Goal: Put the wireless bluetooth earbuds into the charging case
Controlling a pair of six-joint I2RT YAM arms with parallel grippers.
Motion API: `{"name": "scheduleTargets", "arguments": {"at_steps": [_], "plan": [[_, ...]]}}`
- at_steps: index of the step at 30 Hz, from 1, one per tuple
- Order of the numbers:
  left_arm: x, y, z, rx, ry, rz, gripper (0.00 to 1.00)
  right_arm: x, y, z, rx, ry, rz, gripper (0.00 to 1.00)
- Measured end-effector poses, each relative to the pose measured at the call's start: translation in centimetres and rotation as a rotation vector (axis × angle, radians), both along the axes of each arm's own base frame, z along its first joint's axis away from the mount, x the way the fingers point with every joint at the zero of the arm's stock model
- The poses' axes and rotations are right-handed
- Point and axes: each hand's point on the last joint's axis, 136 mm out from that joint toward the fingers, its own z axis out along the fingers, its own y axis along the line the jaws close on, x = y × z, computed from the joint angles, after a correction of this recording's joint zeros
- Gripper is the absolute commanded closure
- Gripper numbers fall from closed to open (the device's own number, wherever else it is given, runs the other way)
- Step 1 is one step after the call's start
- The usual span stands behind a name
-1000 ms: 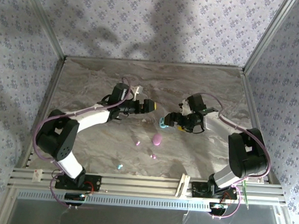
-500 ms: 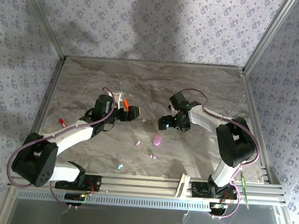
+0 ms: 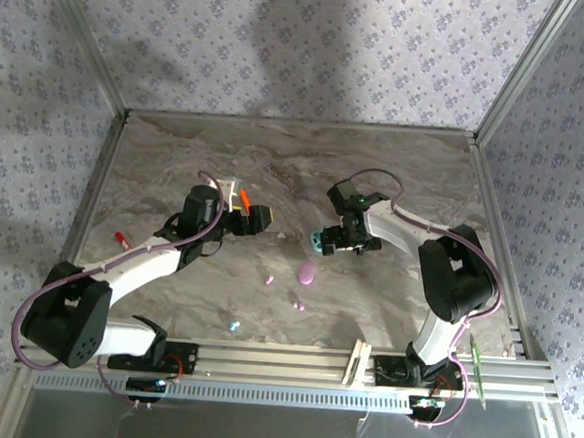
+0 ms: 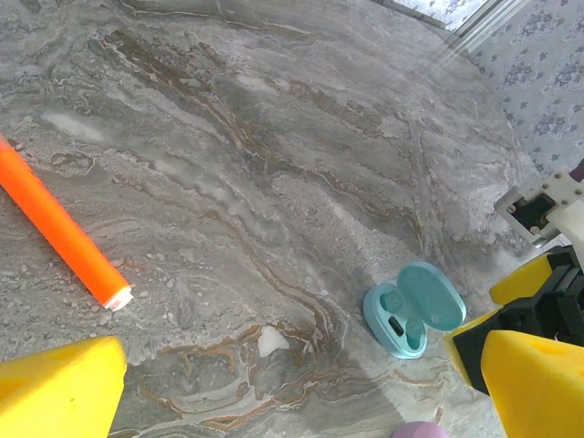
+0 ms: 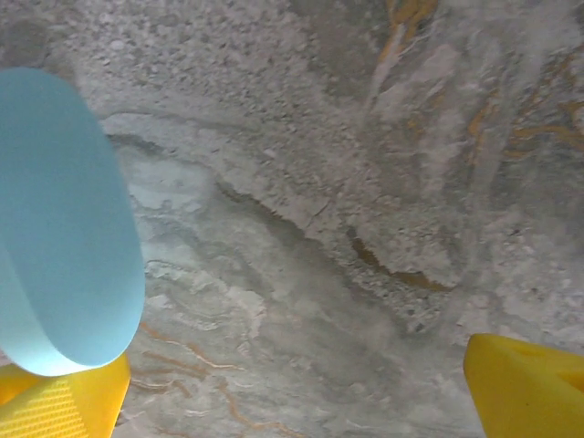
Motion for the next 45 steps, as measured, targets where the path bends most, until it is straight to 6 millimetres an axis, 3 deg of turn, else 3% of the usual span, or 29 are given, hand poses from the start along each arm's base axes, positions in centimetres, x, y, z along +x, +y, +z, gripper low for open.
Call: {"name": "scheduleTargets", "arguments": {"at_steps": [10,28,34,39,42,45], "plan": [[0.0,0.0,-0.3,-0.001,0.003,0.001,0.00,0.8,-1.3,0.1,-0.048,-0.005,-0.016,0.04],[-0.4,0.6,-0.9,0.008,0.006,0.022,0.00,2.1,-1.2,1.0,-0.034,-0.029,-0.018,0.04],[-1.3,1.5,2.2,-0.024,-0.051,0.047,0.00,-0.1,0.1,4.7,0.086,-0.098,0.021,0.05],[-3.3,2.7,4.9,-0.051,-0.030,0.074,0.00,-2.9,2.4,7.2,0.224,-0.133,0.095,0.07],[-4.7,3.9,5.3,-0.037,0.025,0.105,0.00,-4.6,4.1,8.0,0.288,-0.129,0.147,0.08],[-5.6,4.5,4.4,-0.011,0.111,0.121,0.00,-5.9,5.9,8.6,0.333,-0.131,0.204,0.12]]}}
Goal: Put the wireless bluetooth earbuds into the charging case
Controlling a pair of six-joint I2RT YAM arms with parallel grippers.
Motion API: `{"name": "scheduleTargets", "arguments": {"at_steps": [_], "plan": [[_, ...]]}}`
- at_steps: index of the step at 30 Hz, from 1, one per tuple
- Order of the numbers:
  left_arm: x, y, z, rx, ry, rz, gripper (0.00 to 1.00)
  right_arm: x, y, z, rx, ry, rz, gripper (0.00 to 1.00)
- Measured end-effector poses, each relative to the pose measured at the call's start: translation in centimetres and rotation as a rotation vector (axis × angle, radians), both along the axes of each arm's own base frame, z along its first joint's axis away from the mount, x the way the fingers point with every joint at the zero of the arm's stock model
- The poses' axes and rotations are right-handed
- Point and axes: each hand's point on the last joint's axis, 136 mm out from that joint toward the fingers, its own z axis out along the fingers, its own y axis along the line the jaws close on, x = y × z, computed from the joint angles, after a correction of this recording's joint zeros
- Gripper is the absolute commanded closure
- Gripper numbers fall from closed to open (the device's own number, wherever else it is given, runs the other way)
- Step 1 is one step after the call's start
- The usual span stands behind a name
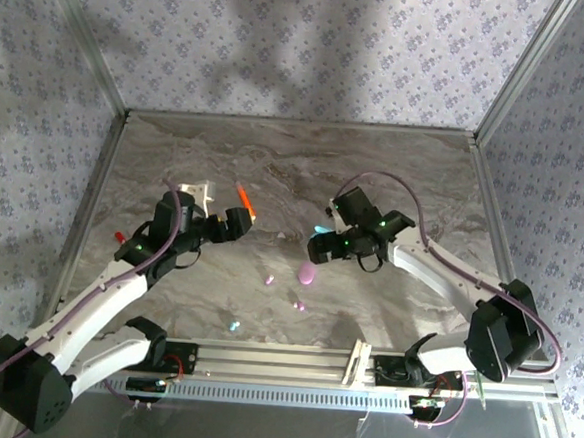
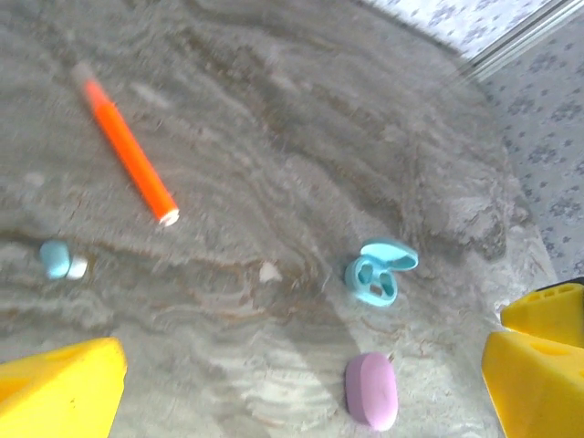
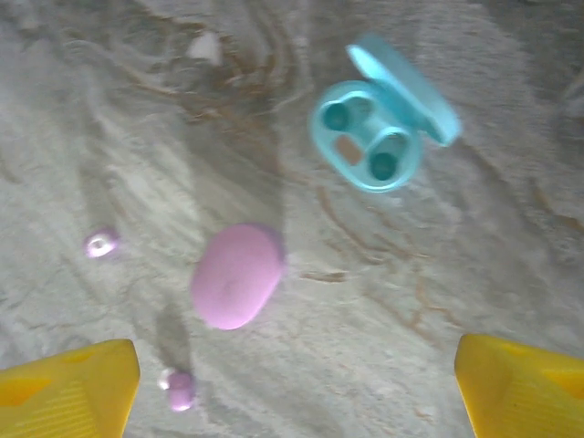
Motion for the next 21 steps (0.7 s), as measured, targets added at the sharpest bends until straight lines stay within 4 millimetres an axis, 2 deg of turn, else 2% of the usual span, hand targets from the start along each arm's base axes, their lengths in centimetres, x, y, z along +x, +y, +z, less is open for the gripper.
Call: {"name": "scheduleTargets", "arguments": {"at_steps": [5,10,12,17,21], "plan": [[-1.8,1.3,-3.5,0.054,0.170,0.037,0.00,-1.1,1.4,0.0,0.043,0.006,0.042,0.19],[-0.9,4.0,-6.1,0.071,0.273,0.146,0.02,-1.2,1.8,-0.3,0.067,0.014,0.046,0.22],[-0.3,4.9,-7.3,0.084,0.315,0.179,0.08,-1.1,2.0,-0.1,0.078,0.008,0.048,0.24],[1.5,5.8,-9.9,0.122,0.418,0.202,0.34,-1.0,2.0,-0.1,0.081,0.007,0.042,0.28],[4.1,6.3,-10.5,0.130,0.449,0.210,0.43,-0.7,1.1,-0.6,0.075,0.013,0.012,0.30]]}}
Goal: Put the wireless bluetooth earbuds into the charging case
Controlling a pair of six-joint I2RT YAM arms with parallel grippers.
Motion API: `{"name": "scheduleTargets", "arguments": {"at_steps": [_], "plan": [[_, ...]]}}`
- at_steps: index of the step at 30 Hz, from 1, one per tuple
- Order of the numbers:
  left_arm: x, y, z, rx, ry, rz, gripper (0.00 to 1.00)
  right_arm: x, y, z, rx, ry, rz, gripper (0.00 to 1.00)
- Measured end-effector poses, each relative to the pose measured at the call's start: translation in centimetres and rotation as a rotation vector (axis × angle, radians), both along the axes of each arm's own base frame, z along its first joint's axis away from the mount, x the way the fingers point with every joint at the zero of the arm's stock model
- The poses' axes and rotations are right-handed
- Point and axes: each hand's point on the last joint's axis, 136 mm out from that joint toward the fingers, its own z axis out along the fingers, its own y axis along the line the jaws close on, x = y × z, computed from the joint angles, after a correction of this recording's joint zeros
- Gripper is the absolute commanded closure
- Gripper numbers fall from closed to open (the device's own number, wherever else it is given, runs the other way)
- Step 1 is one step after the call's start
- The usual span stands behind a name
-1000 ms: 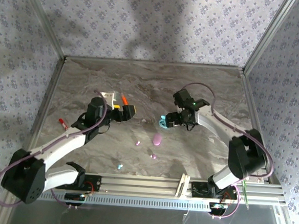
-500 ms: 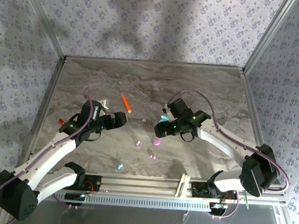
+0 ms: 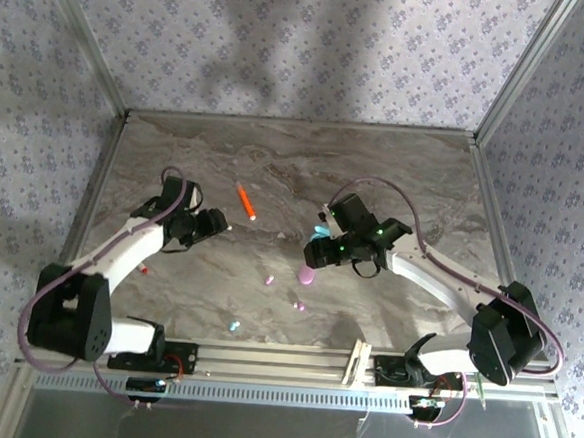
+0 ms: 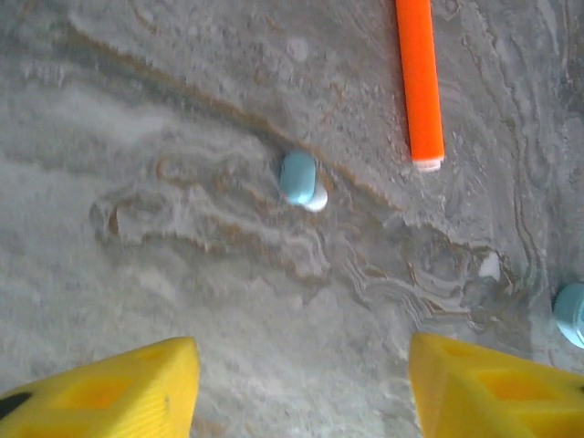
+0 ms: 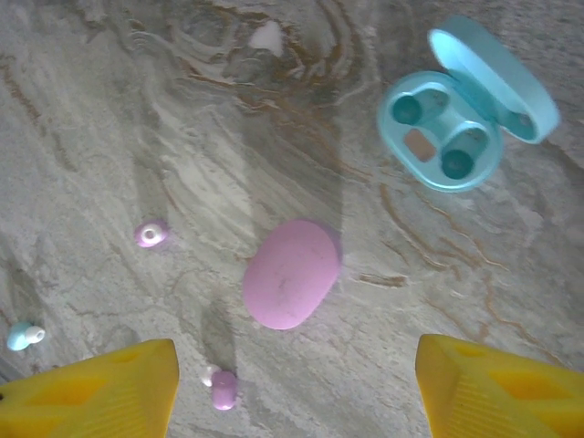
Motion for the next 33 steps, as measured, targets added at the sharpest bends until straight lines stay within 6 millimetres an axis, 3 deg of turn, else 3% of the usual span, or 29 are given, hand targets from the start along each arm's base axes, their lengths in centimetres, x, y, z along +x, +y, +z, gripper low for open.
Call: {"name": "scheduleTargets", "arguments": {"at_steps": [6,14,25,33], "plan": [[3.6,0.6,-0.8,0.001,0.018,-0.007,0.55,1.1,-2.5,0.4,0.012,-0.014,-0.090,0.33],[6.7,-0.4,-2.0,-0.040,0.049,-0.070,0.46,1.4,-4.2,0.2,0.021,-0.006,-0.143,0.33],[6.1,-2.3,-4.1,-0.073,0.114,-0.137,0.45,1.7,-4.7,0.2,0.037,0.008,-0.162,0.34],[5.9,-2.7,-4.2,-0.084,0.118,-0.150,0.46,1.7,-4.8,0.2,0.042,0.012,-0.164,0.35]]}}
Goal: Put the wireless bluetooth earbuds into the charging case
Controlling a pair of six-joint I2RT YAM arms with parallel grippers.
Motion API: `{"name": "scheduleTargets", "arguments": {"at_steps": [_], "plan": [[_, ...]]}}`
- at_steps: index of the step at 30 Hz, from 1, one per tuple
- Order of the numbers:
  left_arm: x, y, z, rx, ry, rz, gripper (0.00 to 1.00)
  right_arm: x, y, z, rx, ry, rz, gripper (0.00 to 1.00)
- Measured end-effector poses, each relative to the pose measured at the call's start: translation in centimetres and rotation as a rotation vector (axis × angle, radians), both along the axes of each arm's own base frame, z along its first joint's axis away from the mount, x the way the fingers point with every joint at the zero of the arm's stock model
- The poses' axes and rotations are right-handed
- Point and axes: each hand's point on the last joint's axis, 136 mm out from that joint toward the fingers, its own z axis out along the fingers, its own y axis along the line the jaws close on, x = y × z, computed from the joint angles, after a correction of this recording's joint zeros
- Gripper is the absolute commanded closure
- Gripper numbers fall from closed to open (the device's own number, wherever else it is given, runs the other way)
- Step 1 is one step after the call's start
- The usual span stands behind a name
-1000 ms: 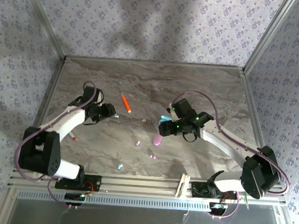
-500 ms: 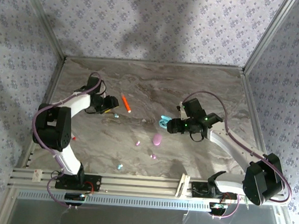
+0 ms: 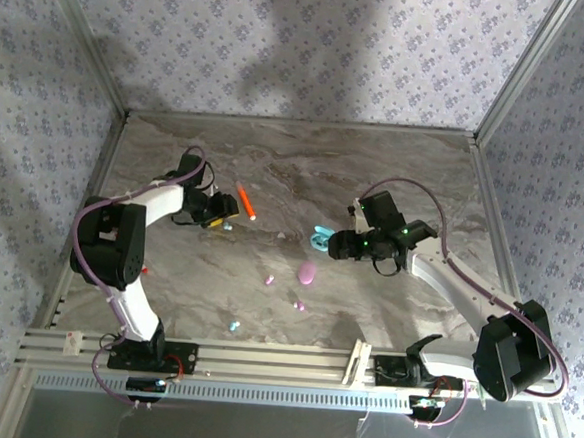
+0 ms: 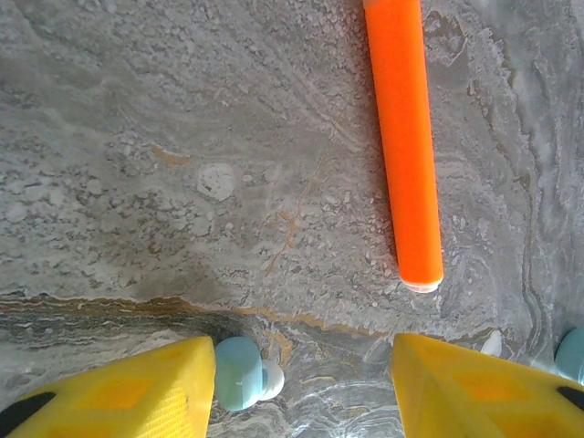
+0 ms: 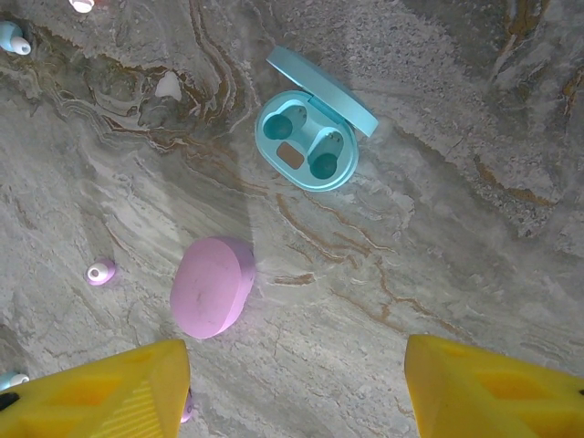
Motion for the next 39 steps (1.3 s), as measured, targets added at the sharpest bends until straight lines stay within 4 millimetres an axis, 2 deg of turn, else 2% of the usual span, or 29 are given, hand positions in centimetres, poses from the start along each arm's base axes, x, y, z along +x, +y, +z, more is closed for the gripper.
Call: {"name": "scheduleTargets", "arguments": {"at_steps": [12,33,39], "plan": [[-1.7,-0.4,-1.4,-0.002,0.047,-0.017,0.44,-0.2,0.0,-0.2,0.000,0.007,0.002,0.35],[-1.9,-1.9,-1.2,-0.013,0.019,-0.054,0.44,-0.3,0.1,0.1,0.010,0.001,0.006,0.35],[-3.0,-1.4,-0.9,0.016,0.040,-0.055,0.42,-0.3,0.1,0.1,0.010,0.002,0.006,0.35]]}}
